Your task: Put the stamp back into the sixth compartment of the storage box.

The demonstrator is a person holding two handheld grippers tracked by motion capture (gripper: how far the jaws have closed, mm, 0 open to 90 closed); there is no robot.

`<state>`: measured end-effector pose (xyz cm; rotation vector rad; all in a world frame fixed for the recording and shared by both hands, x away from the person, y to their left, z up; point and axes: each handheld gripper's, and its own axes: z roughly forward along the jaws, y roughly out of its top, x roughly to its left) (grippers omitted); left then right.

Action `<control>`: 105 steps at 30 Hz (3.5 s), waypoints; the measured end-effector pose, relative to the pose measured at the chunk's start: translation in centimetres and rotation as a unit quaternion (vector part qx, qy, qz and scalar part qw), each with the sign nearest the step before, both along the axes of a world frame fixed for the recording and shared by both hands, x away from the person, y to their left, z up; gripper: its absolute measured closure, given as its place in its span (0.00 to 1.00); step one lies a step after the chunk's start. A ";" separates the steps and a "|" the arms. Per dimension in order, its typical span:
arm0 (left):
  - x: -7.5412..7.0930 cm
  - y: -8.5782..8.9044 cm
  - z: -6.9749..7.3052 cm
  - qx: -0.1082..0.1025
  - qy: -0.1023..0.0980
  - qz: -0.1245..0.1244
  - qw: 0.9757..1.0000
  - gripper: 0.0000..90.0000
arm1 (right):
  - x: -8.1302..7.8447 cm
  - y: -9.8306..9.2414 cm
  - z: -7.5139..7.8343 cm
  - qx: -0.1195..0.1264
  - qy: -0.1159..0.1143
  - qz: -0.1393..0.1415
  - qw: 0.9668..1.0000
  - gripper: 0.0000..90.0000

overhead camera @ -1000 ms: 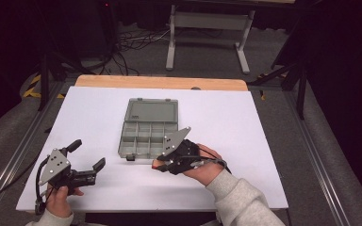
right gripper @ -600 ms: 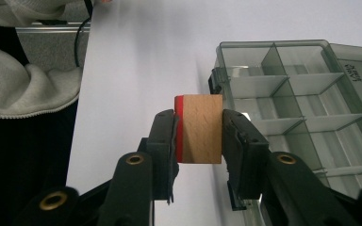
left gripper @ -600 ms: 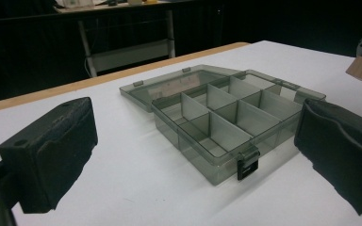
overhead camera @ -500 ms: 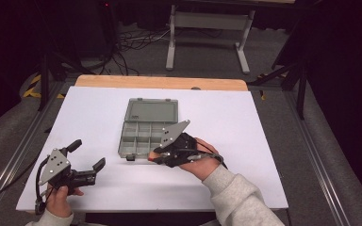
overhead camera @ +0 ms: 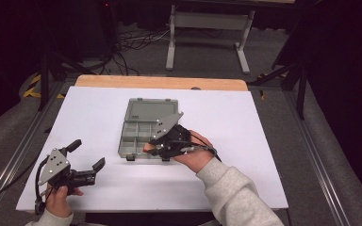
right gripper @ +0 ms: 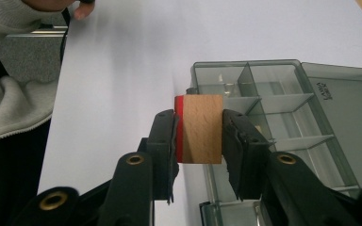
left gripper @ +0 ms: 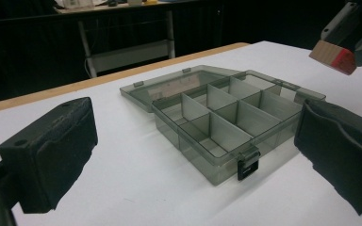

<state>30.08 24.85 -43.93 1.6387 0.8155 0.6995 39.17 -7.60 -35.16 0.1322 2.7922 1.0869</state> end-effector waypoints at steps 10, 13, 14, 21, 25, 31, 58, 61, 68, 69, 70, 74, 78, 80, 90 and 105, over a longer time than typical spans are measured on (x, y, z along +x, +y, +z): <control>0.0 0.0 0.0 -0.001 -0.001 0.000 1.000 0.01 | 1.0 0.9 0.2 -0.003 -0.006 -0.002 1.000 0.73; 0.0 0.0 0.0 0.000 -0.001 -0.001 1.000 0.01 | 1.3 1.3 0.1 -0.003 -0.010 -0.001 1.000 0.73; 0.0 0.0 0.0 0.000 -0.001 -0.001 1.000 0.01 | 1.4 1.4 0.1 -0.001 -0.011 0.000 1.000 0.73; 0.0 0.0 0.0 -0.003 -0.002 0.000 1.000 0.01 | 2.0 2.0 -0.3 -0.003 -0.011 -0.001 1.000 0.73; 0.0 0.0 0.0 -0.003 -0.002 -0.001 1.000 0.01 | 2.4 2.2 -0.5 -0.004 -0.011 -0.004 1.000 0.73; 0.0 0.0 0.0 -0.001 -0.001 -0.001 1.000 0.01 | 2.9 2.4 -0.9 -0.005 -0.012 -0.008 1.000 0.73; 0.0 0.0 0.0 -0.001 0.001 -0.003 1.000 0.01 | 5.2 3.3 -3.1 -0.011 -0.002 -0.027 1.000 0.73; 0.0 0.0 0.0 -0.001 0.001 -0.003 1.000 0.01 | 5.3 3.4 -3.3 -0.014 0.000 -0.026 1.000 0.73; 0.0 0.0 0.0 -0.001 0.001 -0.003 1.000 0.01 | 5.6 3.6 -4.0 -0.023 0.007 -0.025 0.999 0.73; 0.0 0.0 0.0 -0.001 0.001 -0.003 1.000 0.01 | 5.7 3.7 -4.1 -0.024 0.009 -0.025 0.999 0.73; 0.0 0.0 0.0 0.000 0.000 -0.003 1.000 0.01 | 5.7 3.7 -4.1 -0.026 0.011 -0.024 0.999 0.73; 0.0 0.0 0.0 0.000 0.001 -0.003 1.000 0.01 | 5.8 3.9 -4.5 -0.032 0.015 -0.024 0.999 0.73; 0.0 0.0 0.0 -0.001 0.000 -0.003 1.000 0.01 | 5.9 4.0 -4.8 -0.038 0.018 -0.024 0.999 0.73; 0.0 0.0 0.0 0.000 0.001 -0.003 1.000 0.01 | 5.9 4.0 -4.9 -0.040 0.020 -0.022 0.999 0.73; 0.0 0.0 0.0 0.000 0.002 -0.006 1.000 0.01 | 5.9 4.3 -5.4 -0.053 0.025 -0.019 0.998 0.73; 0.1 0.0 0.0 0.000 0.003 -0.008 1.000 0.01 | 5.9 4.8 -6.1 -0.071 0.032 -0.011 0.997 0.73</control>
